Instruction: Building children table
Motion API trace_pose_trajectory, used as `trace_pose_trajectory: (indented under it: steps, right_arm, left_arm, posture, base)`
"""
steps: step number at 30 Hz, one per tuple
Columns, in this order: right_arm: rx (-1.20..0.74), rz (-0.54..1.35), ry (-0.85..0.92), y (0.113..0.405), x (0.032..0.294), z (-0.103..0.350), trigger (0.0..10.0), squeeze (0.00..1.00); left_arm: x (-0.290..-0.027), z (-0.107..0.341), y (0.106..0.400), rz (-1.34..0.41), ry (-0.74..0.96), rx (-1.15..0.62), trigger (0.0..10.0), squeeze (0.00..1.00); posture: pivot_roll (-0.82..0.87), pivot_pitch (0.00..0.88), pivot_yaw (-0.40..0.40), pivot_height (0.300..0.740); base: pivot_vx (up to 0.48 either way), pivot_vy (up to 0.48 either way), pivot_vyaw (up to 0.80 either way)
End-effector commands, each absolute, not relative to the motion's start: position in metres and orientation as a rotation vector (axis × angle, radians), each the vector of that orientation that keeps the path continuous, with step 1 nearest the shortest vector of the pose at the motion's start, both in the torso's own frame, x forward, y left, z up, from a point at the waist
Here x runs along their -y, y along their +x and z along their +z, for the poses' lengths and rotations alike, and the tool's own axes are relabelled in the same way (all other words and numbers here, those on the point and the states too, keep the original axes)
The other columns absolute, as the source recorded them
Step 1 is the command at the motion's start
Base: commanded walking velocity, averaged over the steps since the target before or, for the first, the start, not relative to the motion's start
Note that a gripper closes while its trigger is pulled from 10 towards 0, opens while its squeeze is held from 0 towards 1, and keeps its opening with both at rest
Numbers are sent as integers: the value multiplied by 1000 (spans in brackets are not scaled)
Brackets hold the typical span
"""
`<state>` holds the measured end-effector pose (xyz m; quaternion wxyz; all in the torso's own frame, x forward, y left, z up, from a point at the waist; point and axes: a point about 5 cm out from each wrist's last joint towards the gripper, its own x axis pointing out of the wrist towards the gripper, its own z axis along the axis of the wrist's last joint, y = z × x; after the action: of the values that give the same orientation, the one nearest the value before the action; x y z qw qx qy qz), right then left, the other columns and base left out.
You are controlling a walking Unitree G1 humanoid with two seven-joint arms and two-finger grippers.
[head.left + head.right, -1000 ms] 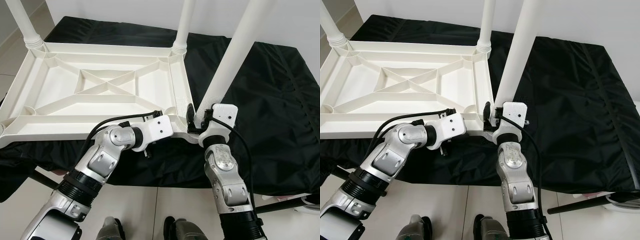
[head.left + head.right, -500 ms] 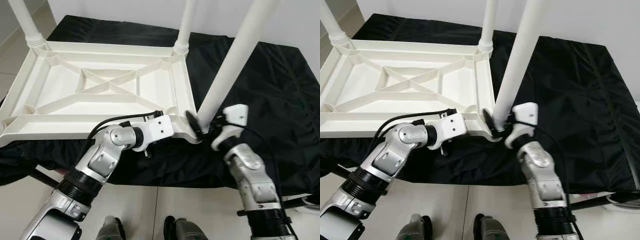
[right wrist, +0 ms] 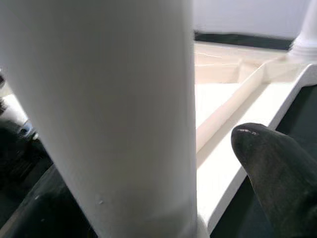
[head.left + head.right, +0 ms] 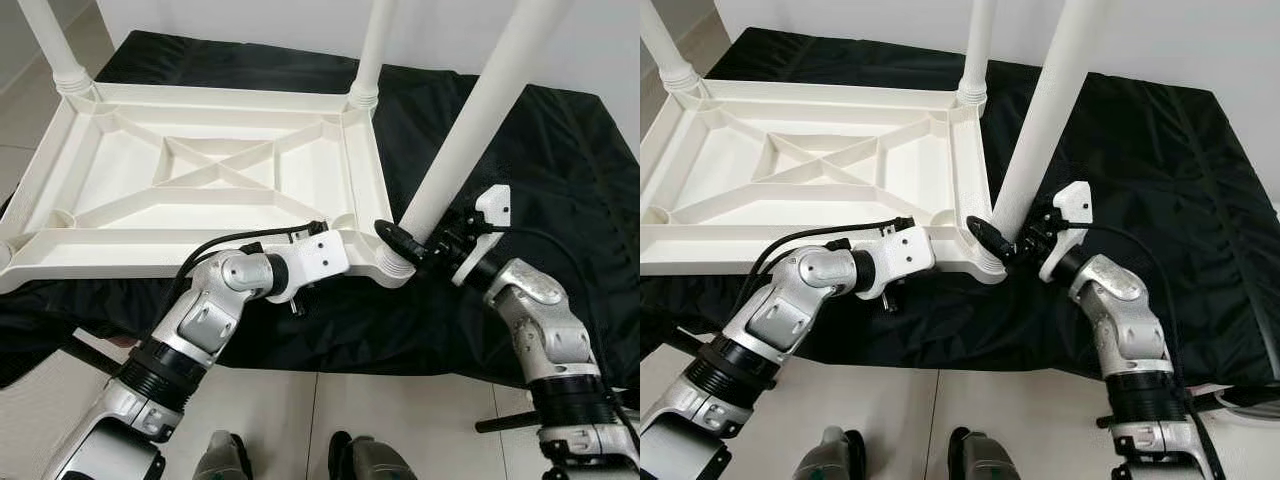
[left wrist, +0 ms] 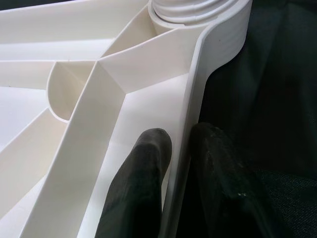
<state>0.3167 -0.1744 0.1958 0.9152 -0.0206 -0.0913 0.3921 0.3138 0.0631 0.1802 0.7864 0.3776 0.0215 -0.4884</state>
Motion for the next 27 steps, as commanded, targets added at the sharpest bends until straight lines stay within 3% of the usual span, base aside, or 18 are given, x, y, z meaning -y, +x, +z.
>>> trace_pose_trajectory:
  steps: [1,5,6,7,8,23,24,25,27]
  right_arm:
    - [167,808,-36,317,182,194,10000,0]
    - [128,884,-51,320,184,191,10000,0]
    - [119,904,-53,320,184,191,863,0]
    - [119,904,-53,320,184,191,863,0]
    - [115,922,-52,320,184,190,0,0]
    - [106,980,-20,317,183,186,0,0]
    - [106,970,-19,317,183,185,2902,0]
    - [109,957,-22,317,182,184,10000,0]
    - [111,951,-24,317,181,184,10000,0]
  left_arm:
    - [-60,194,313,-1032,832,41,10000,0]
    - [-60,194,313,-1031,834,40,10000,0]
    - [-60,194,313,-1031,834,40,10000,0]
    - [-60,194,313,-1031,834,40,10000,0]
    - [-60,194,313,-1030,834,40,10000,0]
    - [-60,195,314,-1029,833,41,10000,0]
    - [-60,195,314,-1029,833,41,10000,0]
    - [-60,195,314,-1029,833,41,10000,0]
    - [-59,195,314,-1029,832,41,10000,0]
  posture:
    - [-29,155,-53,740]
    - [-27,157,-50,740]
    - [-26,157,-50,740]
    - [-26,157,-50,740]
    - [-26,156,-52,740]
    - [-31,161,-51,740]
    - [-31,161,-52,740]
    - [-32,162,-53,740]
    - [-32,162,-54,740]
  base:
    - [0,0,0]
    - [0,0,0]
    - [0,0,0]
    - [0,0,0]
    - [0,0,0]
    - [0,0,0]
    - [0,0,0]
    - [0,0,0]
    - [0,0,0]
